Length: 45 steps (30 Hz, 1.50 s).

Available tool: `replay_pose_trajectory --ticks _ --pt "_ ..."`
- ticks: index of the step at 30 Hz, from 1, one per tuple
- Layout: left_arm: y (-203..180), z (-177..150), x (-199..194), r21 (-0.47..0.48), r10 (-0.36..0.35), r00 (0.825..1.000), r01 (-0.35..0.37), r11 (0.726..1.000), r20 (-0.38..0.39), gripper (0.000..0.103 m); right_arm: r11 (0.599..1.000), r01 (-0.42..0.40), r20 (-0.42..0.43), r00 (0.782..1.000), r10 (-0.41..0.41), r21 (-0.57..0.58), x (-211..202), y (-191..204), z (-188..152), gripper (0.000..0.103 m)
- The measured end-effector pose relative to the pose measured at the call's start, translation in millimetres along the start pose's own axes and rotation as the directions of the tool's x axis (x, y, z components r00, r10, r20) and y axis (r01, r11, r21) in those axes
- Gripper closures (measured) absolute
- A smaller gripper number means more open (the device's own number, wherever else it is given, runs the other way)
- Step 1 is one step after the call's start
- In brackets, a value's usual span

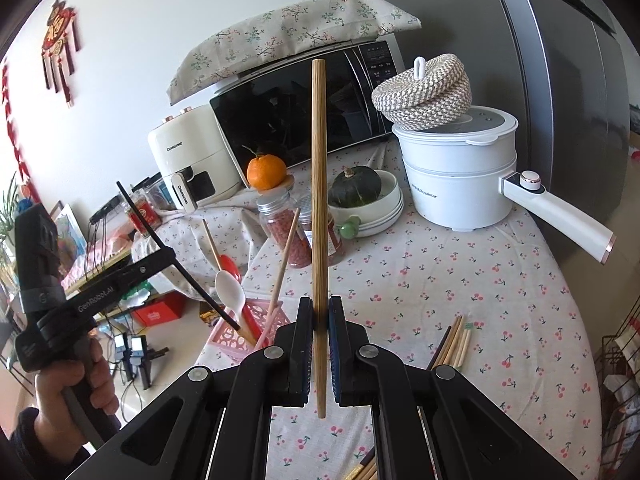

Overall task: Organize utensils
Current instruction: 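Drop the black chopstick into the pink holder with the left gripper while the right lowers its wooden chopstick in, then open the right gripper and withdraw both grippers from the pink holder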

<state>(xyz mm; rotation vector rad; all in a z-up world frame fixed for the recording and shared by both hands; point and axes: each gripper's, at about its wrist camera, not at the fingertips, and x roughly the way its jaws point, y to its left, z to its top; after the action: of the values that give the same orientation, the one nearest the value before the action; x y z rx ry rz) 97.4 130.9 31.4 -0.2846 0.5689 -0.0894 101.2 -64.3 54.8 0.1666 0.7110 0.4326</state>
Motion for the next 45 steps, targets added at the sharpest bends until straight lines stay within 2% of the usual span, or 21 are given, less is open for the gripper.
replay_pose_trajectory --ticks 1,3,4,5,6,7,8,13,22,30,35,38,40,42,45 --pt "1.0 -1.1 2.4 -0.004 -0.003 1.0 0.003 1.0 -0.01 0.096 1.0 -0.001 0.002 1.0 0.001 0.001 0.5 1.4 0.2 0.096" --pt "0.0 -2.7 3.7 0.001 0.006 0.999 -0.006 1.0 -0.032 0.088 1.0 -0.005 0.009 1.0 0.005 0.002 0.9 4.4 1.6 0.096" --pt "-0.9 -3.4 2.6 0.006 0.003 0.999 -0.003 1.0 -0.039 0.075 1.0 -0.008 0.016 1.0 0.008 0.003 0.7 6.1 2.7 0.096" --pt "-1.9 -4.5 0.4 0.012 0.003 0.999 -0.003 1.0 -0.048 0.058 1.0 -0.013 0.025 1.0 0.013 0.004 0.1 8.1 4.0 0.096" --pt "-3.0 -5.4 -1.3 0.021 0.007 0.998 -0.006 1.0 -0.056 0.05 1.0 -0.02 0.035 0.999 0.02 0.004 -0.6 10.4 5.5 0.096" --pt "-3.2 -6.7 -2.6 0.033 0.01 0.998 -0.008 0.999 -0.067 0.035 1.0 -0.027 0.046 0.999 0.027 0.004 -1.3 13.0 7.2 0.096" --pt "-4.2 -9.0 -4.5 0.048 0.014 0.996 -0.011 0.999 -0.083 0.027 0.999 -0.034 0.058 0.998 0.034 0.006 -1.6 15.7 9.1 0.096" --pt "5.7 -20.9 -5.3 0.083 0.045 0.982 -0.03 0.996 -0.182 0.022 0.997 -0.075 0.105 0.992 0.072 0.019 1.5 31.6 17.7 0.096" --pt "24.6 -50.4 -4.9 0.165 0.094 0.949 -0.046 0.985 -0.301 0.021 0.996 -0.084 0.149 0.985 0.084 -0.002 21.4 61.0 21.3 0.096" --pt "33.9 -66.6 -4.7 0.184 0.11 0.928 -0.046 0.982 -0.356 0.02 0.999 -0.009 0.164 0.986 0.017 -0.051 44.8 76.5 19.6 0.096" --pt "38.1 -67.4 -5.2 0.165 0.103 0.927 -0.045 0.985 -0.361 0.02 0.997 0.026 0.136 0.991 -0.016 -0.074 60.6 80.3 13.1 0.096" --pt "39.0 -66.2 -5.9 0.161 0.11 0.928 -0.055 0.985 -0.356 0.016 0.997 0.013 0.114 0.994 -0.005 -0.07 66.4 78.8 10.1 0.095" --pt "37.4 -65.9 -7.1 0.173 0.126 0.932 -0.069 0.982 -0.341 0.01 0.999 -0.025 0.092 0.995 0.029 -0.042 67.0 74.4 10.3 0.085" --pt "35.0 -65.5 -8.6 0.187 0.132 0.937 -0.073 0.98 -0.324 0.005 0.999 -0.045 0.088 0.995 0.047 -0.022 62.5 70.4 10.8 0.065" --pt "32.4 -64.9 -9.8 0.191 0.127 0.942 -0.069 0.979 -0.31 0.002 0.999 -0.041 0.102 0.994 0.043 -0.016 50.4 65.9 10.0 0.051"
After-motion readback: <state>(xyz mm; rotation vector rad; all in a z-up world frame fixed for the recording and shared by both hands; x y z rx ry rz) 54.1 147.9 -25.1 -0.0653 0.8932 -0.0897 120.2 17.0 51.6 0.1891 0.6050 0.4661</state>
